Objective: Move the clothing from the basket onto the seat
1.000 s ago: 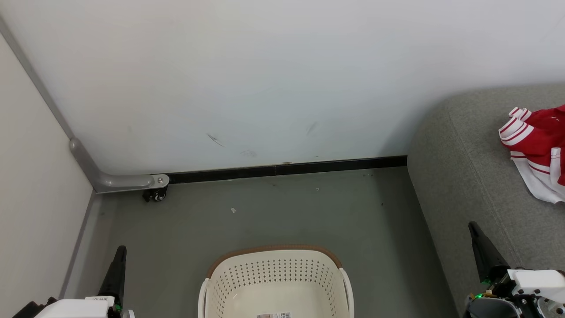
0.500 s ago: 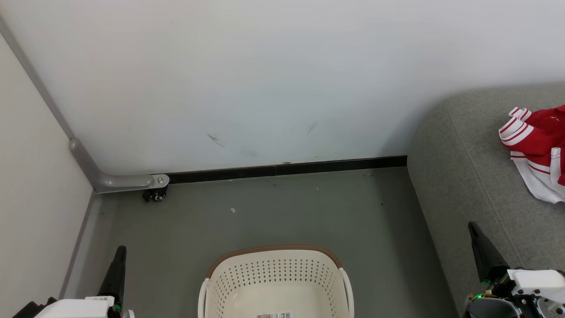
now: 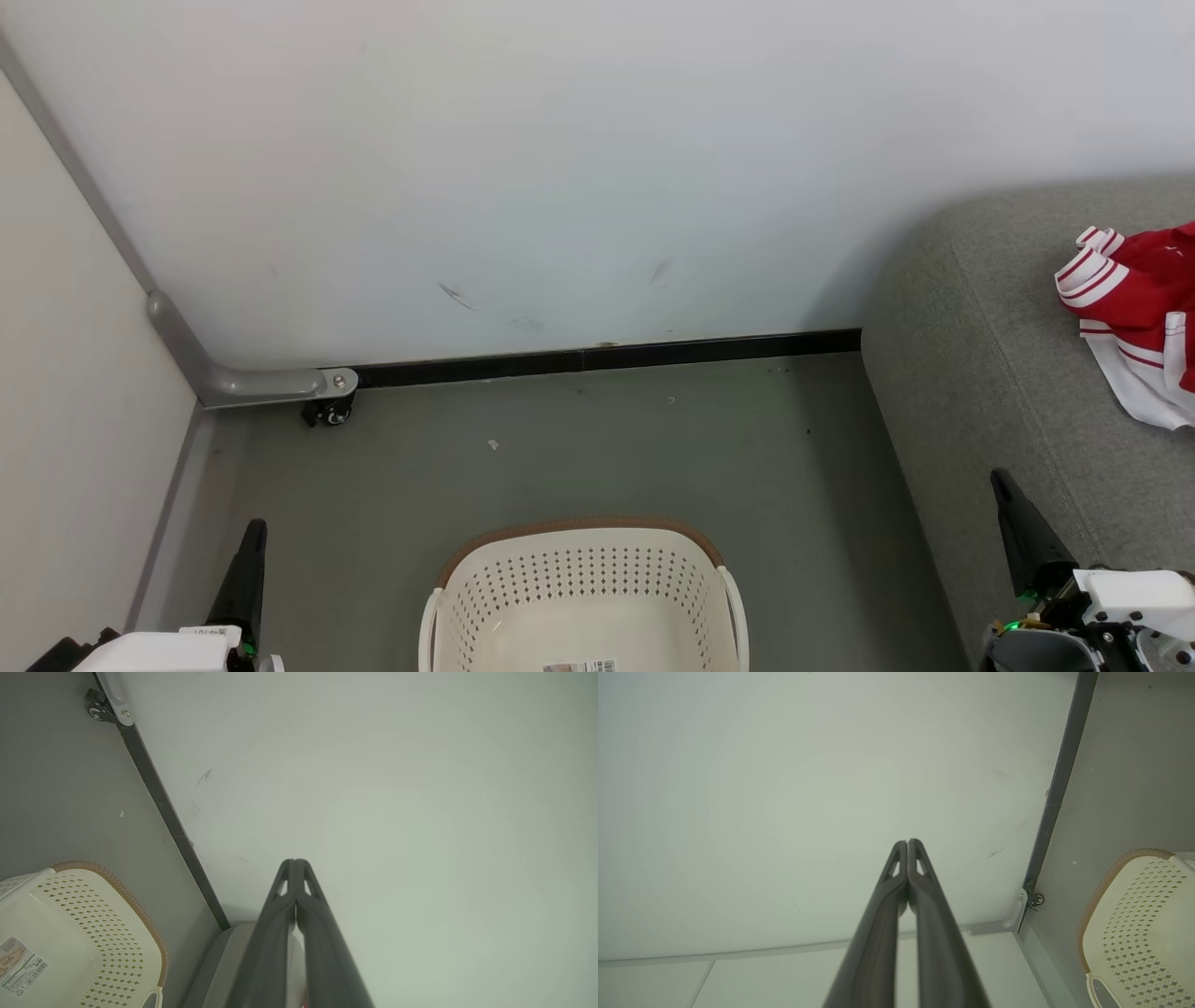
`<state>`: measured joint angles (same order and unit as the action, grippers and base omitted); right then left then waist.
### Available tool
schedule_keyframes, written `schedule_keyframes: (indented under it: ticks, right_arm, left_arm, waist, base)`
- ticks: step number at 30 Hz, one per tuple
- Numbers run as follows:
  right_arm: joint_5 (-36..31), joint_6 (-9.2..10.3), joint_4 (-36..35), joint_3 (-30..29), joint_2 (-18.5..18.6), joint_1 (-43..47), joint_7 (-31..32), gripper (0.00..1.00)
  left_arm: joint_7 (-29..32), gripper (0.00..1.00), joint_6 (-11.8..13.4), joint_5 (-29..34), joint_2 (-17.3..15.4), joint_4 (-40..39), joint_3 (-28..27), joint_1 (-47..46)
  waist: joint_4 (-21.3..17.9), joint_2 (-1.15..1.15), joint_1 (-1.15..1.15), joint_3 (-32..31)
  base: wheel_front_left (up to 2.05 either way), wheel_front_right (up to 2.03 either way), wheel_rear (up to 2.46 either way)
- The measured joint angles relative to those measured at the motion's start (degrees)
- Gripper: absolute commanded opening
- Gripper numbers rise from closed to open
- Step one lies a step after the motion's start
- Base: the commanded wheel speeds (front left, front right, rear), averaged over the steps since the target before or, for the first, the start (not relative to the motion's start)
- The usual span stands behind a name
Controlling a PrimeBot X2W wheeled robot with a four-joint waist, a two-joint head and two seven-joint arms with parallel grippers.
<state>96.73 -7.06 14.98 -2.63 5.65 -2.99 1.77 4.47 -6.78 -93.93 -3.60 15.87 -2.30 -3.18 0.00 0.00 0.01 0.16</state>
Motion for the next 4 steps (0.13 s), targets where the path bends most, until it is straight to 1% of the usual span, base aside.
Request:
schedule_keyframes:
  ticks: [4]
  right_arm:
    - [0.0,0.0,0.0,-0.03,-0.02,0.0,0.0,0.0]
  left_arm:
    - [0.0,0.0,0.0,0.0,0.0,-0.01,-0.03,0.0]
  waist:
    - [0.0,0.0,0.0,0.0]
  base:
    - [0.0,0.0,0.0]
